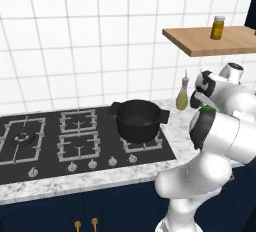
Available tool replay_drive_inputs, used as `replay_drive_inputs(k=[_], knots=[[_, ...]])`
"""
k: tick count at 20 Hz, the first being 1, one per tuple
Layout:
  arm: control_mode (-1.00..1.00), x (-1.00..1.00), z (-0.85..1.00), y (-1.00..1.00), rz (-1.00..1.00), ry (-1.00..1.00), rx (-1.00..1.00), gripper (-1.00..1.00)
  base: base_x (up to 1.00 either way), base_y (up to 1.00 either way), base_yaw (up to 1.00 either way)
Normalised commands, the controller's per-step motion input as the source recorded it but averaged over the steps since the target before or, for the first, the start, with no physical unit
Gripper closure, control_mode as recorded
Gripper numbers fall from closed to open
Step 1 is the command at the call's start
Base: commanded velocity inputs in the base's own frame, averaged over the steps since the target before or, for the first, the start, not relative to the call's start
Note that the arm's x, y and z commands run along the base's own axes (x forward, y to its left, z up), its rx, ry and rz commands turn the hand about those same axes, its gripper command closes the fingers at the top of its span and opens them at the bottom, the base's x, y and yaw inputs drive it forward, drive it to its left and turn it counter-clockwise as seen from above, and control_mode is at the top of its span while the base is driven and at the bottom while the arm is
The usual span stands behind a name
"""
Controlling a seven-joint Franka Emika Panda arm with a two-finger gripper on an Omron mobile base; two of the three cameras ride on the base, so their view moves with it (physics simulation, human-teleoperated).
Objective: Put the broccoli and broccoli in the pot. Retrieve the spatula and lightly stir the vegetables in the pot.
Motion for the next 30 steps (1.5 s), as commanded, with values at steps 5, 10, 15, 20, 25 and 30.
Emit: replay_drive_inputs(k=[5,10,15,20,25,30], knots=[[-1.0,-0.57,1.0,0.91,0.14,0.06,-0.02,1.0,0.0,0.0,0.0],[-1.0,-0.47,0.96,1.0,0.14,0.01,-0.03,1.0,0.0,0.0,0.0],[-1.0,-0.2,0.34,1.0,0.11,0.13,-0.02,1.0,0.0,0.0,0.0],[-1.0,0.16,0.01,1.0,0.11,0.03,-0.03,1.0,0.0,0.0,0.0],[-1.0,0.82,-0.35,0.85,0.0,0.18,-0.12,1.0,0.0,0.0,0.0],[-1.0,0.87,-0.73,0.16,0.0,0.23,-0.09,1.0,0.0,0.0,0.0]])
